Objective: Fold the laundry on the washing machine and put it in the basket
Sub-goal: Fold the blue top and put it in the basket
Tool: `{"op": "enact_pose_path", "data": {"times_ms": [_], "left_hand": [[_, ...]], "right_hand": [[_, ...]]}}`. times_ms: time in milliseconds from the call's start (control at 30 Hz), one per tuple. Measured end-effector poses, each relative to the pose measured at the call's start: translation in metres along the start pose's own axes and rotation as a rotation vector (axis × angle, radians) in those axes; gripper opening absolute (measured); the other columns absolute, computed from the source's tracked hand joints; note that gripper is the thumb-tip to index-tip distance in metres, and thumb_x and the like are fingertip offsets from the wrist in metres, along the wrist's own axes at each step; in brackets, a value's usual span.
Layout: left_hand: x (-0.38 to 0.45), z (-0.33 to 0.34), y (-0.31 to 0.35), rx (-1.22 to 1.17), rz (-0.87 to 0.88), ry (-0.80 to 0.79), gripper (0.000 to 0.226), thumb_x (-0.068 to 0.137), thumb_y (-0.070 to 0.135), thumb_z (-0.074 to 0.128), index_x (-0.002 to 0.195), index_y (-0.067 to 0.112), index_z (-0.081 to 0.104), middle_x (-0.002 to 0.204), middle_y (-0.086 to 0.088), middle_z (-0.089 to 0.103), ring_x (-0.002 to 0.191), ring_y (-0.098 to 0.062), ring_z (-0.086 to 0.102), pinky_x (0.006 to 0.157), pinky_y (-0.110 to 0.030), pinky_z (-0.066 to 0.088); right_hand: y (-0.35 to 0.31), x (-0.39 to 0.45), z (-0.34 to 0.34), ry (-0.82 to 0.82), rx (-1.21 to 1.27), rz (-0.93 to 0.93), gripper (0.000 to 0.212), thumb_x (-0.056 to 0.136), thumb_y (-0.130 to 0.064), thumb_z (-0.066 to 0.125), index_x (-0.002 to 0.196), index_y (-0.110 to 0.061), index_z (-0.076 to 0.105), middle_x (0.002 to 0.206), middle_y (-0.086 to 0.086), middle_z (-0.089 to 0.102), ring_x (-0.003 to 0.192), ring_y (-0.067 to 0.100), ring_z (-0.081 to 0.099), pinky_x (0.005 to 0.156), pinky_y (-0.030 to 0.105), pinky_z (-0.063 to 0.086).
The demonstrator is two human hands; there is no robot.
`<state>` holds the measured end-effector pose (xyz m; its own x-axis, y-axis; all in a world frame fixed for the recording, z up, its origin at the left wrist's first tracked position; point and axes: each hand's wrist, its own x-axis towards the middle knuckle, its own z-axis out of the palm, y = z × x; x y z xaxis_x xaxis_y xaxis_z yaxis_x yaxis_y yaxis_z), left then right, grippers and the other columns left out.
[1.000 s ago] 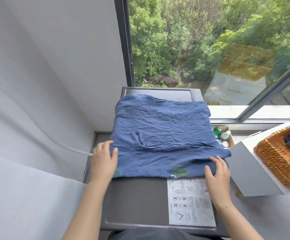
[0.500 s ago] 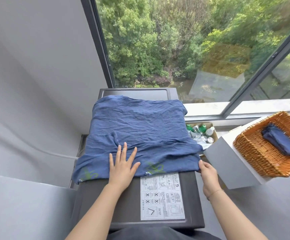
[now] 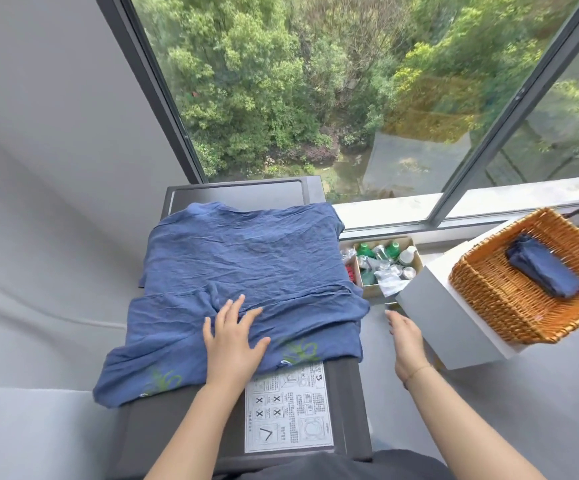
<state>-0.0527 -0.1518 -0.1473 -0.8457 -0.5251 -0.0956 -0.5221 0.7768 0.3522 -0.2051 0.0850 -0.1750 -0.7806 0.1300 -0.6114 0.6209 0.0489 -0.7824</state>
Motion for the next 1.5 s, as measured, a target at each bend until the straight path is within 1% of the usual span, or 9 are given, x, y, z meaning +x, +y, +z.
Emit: {"op": "enact_pose_path", "data": {"times_ms": [167,367,500,700,833,1000,1133,1267,1500], "left_hand": [[0.039,-0.009,0.031,-0.089,0.029,0.032,0.026,0.088,0.036,0.057,0.110,0.025,0.068,0.109,0.004,0.061,0.110,-0.023,0.053,0.094,-0.038,0.034],[0.051,-0.001,0.039,-0.032,-0.038,-0.107,0.016,0.089,0.036,0.062,0.100,0.025,0.066,0.108,0.006,0.057,0.112,-0.018,0.047,0.093,-0.033,0.033],[0.046,-0.004,0.039,-0.048,0.025,0.016,0.007,0.091,0.030,0.059,0.091,0.024,0.062,0.096,0.009,0.063,0.102,-0.017,0.055,0.090,-0.032,0.031],[0.055,-0.006,0.035,-0.107,0.045,0.080,0.010,0.098,0.028,0.049,0.096,0.019,0.052,0.090,0.006,0.066,0.092,-0.017,0.060,0.099,-0.030,0.024],[0.061,0.000,0.031,-0.059,0.007,0.104,0.013,0.092,0.023,0.058,0.104,0.018,0.056,0.097,0.005,0.064,0.098,-0.021,0.058,0.097,-0.037,0.028],[0.043,0.005,0.012,-0.028,-0.023,0.177,0.034,0.084,0.034,0.055,0.115,0.023,0.060,0.119,0.005,0.061,0.111,-0.018,0.051,0.099,-0.047,0.036],[0.030,-0.012,-0.020,-0.073,-0.188,0.295,0.026,0.086,0.020,0.064,0.111,0.017,0.064,0.120,-0.003,0.062,0.110,-0.030,0.055,0.090,-0.049,0.042],[0.028,-0.039,-0.064,-0.123,-0.466,0.329,0.032,0.087,0.017,0.065,0.118,0.011,0.060,0.123,-0.013,0.056,0.114,-0.038,0.048,0.087,-0.051,0.040],[0.053,-0.066,-0.144,-0.401,-0.830,0.157,0.056,0.087,0.035,0.067,0.130,0.003,0.050,0.135,-0.022,0.048,0.127,-0.038,0.043,0.099,-0.047,0.036]], "right_hand": [[-0.021,0.036,0.025,-0.203,-0.127,0.178,0.035,0.088,-0.030,0.062,0.115,-0.008,0.060,0.115,0.006,0.061,0.101,0.019,0.049,0.084,0.029,0.033],[-0.011,0.055,0.043,-0.279,-0.097,0.383,0.041,0.078,-0.038,0.072,0.109,-0.013,0.064,0.102,0.007,0.067,0.077,0.018,0.058,0.062,0.026,0.042],[-0.020,0.052,0.033,-0.069,0.003,0.206,0.021,0.082,-0.021,0.072,0.076,-0.008,0.058,0.084,0.004,0.055,0.064,0.014,0.045,0.060,0.024,0.037],[-0.057,0.038,0.030,0.058,0.056,-0.195,0.043,0.095,-0.027,0.055,0.058,-0.015,0.039,0.057,0.000,0.034,0.056,0.013,0.028,0.055,0.025,0.028],[-0.087,0.047,0.049,0.007,0.119,-0.186,0.027,0.099,-0.027,0.048,0.080,-0.009,0.053,0.060,-0.006,0.065,0.059,0.006,0.052,0.058,0.016,0.043],[-0.064,0.031,0.062,-0.212,-0.165,-0.273,0.010,0.089,-0.004,0.055,0.095,-0.011,0.060,0.089,0.002,0.061,0.087,0.017,0.056,0.069,0.014,0.045],[-0.038,0.002,0.059,-0.130,-0.497,-0.613,0.025,0.078,0.003,0.056,0.090,-0.019,0.062,0.091,-0.006,0.060,0.094,0.024,0.057,0.085,0.038,0.046],[-0.034,-0.040,0.095,-0.253,-0.689,-0.885,0.026,0.073,0.006,0.058,0.084,-0.017,0.064,0.085,-0.007,0.062,0.085,0.021,0.055,0.082,0.034,0.041],[-0.025,-0.079,0.202,-0.618,-0.972,-0.658,0.021,0.084,-0.016,0.057,0.101,-0.018,0.069,0.101,-0.002,0.069,0.093,0.016,0.059,0.095,0.034,0.041]]}}
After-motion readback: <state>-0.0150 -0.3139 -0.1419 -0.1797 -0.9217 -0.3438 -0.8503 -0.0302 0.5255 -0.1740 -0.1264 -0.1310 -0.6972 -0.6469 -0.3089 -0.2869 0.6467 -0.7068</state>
